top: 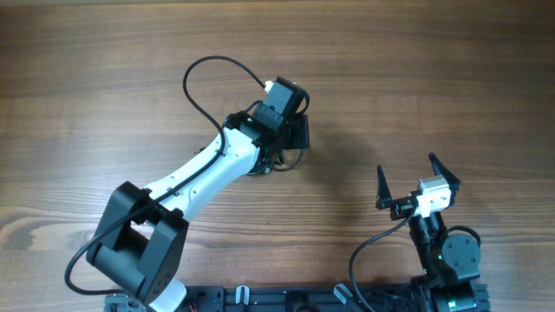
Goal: Untangle cables
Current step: 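Drag the gripped cable bundle with the left gripper toward the table center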
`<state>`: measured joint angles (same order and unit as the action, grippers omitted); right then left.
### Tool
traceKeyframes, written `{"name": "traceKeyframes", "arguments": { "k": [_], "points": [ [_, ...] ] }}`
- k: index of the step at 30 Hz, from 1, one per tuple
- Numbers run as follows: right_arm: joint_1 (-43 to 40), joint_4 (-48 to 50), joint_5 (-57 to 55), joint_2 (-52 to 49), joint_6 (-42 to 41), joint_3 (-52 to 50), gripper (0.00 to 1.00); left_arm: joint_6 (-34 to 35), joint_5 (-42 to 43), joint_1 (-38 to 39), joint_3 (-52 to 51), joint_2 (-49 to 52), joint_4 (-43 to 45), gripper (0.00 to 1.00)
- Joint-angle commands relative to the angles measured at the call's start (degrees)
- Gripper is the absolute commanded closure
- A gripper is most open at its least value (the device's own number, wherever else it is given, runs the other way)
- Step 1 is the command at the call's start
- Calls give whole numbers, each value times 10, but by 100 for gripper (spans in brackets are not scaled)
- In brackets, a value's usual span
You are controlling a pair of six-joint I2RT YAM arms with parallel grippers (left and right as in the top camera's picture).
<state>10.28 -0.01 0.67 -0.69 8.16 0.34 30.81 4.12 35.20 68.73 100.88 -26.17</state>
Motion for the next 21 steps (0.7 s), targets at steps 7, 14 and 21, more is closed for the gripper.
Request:
{"name": "traceKeyframes", "arguments": {
  "k": [7, 14, 21],
  "points": [
    [-3, 2, 7, 3, -7, 0, 0, 1, -8, -33, 41, -64, -17, 0],
    [-3, 2, 7, 3, -7, 0, 0, 27, -9, -123, 38, -76, -129, 4],
    [-3, 2, 7, 3, -7, 0, 0, 64, -61, -139, 0, -5, -148, 40]
  ]
}}
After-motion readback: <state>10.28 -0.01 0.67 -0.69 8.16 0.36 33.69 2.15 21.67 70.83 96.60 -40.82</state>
